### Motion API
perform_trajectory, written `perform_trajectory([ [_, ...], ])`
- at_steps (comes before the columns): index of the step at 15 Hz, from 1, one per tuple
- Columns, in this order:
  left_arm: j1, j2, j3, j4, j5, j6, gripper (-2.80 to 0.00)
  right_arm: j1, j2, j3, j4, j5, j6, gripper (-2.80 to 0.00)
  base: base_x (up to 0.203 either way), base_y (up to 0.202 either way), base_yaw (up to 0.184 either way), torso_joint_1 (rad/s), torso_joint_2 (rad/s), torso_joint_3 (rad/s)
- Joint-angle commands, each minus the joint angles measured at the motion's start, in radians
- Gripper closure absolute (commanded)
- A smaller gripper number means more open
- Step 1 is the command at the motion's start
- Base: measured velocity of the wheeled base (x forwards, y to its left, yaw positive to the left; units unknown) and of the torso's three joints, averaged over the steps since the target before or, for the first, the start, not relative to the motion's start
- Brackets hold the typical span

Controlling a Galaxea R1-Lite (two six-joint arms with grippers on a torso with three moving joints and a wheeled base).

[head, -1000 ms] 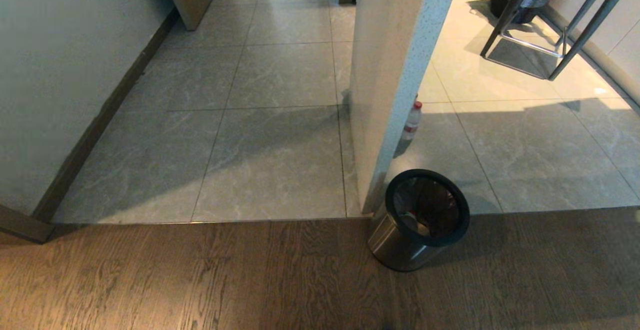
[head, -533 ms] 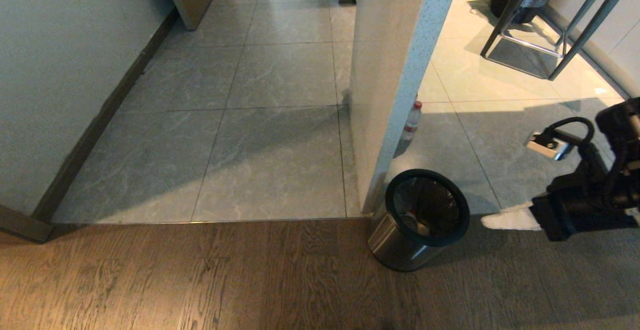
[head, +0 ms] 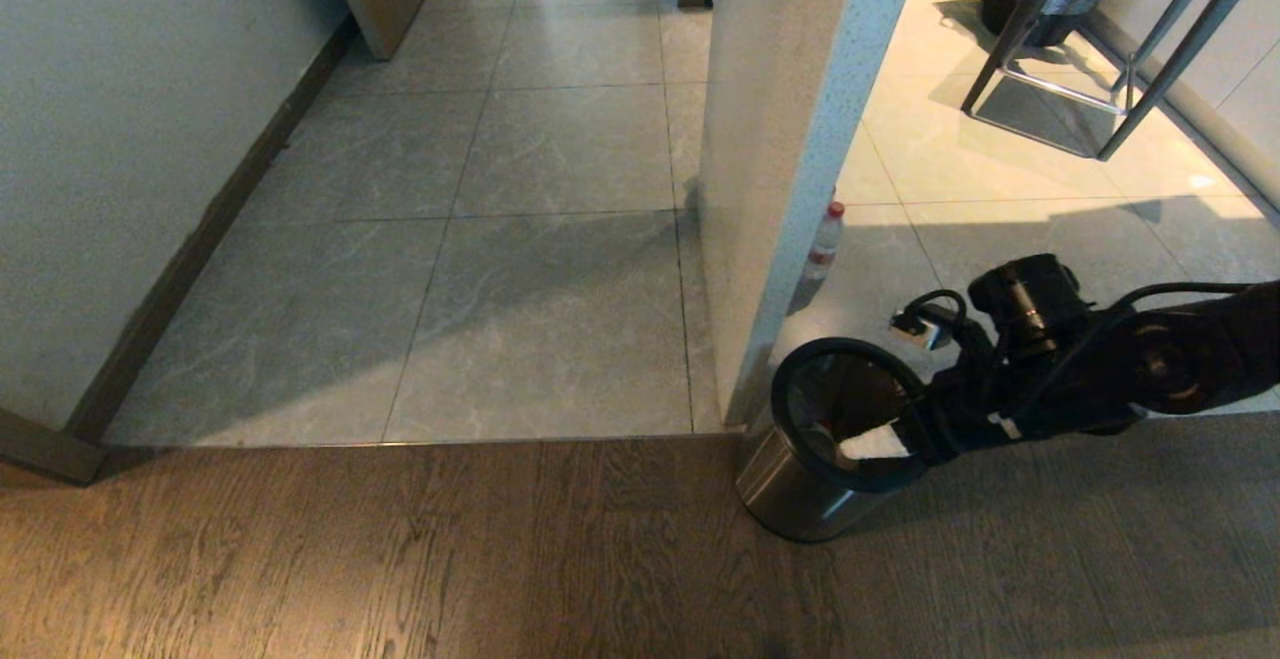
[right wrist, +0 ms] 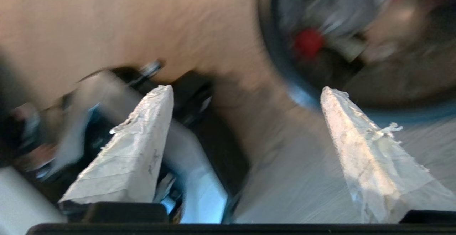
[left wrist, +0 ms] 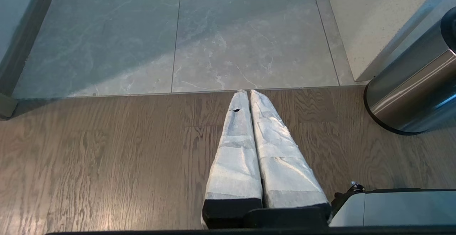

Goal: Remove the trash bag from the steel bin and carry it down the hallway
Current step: Place the outer trash can on the ground

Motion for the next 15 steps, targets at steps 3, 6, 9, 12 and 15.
perform_trajectory([
  [3, 0.000, 0.000, 0.000, 0.000, 0.000, 0.000, 0.00, 0.059, 0.207, -0.075, -0.160, -0.221, 0.017, -2.80, 0.000, 0.000, 0.000, 0.000, 0.00, 0.000],
  [6, 0.000, 0.000, 0.000, 0.000, 0.000, 0.000, 0.00, 0.083, 0.288, -0.150, -0.200, -0.251, 0.022, -2.80, 0.000, 0.000, 0.000, 0.000, 0.00, 0.000],
  [9, 0.000, 0.000, 0.000, 0.000, 0.000, 0.000, 0.00, 0.097, 0.348, -0.197, -0.216, -0.251, 0.063, -2.80, 0.000, 0.000, 0.000, 0.000, 0.00, 0.000],
  [12, 0.000, 0.000, 0.000, 0.000, 0.000, 0.000, 0.00, 0.102, 0.396, -0.230, -0.251, -0.253, 0.074, -2.80, 0.000, 0.000, 0.000, 0.000, 0.00, 0.000],
  [15, 0.000, 0.000, 0.000, 0.000, 0.000, 0.000, 0.00, 0.104, 0.441, -0.266, -0.257, -0.255, 0.080, -2.80, 0.000, 0.000, 0.000, 0.000, 0.00, 0.000],
])
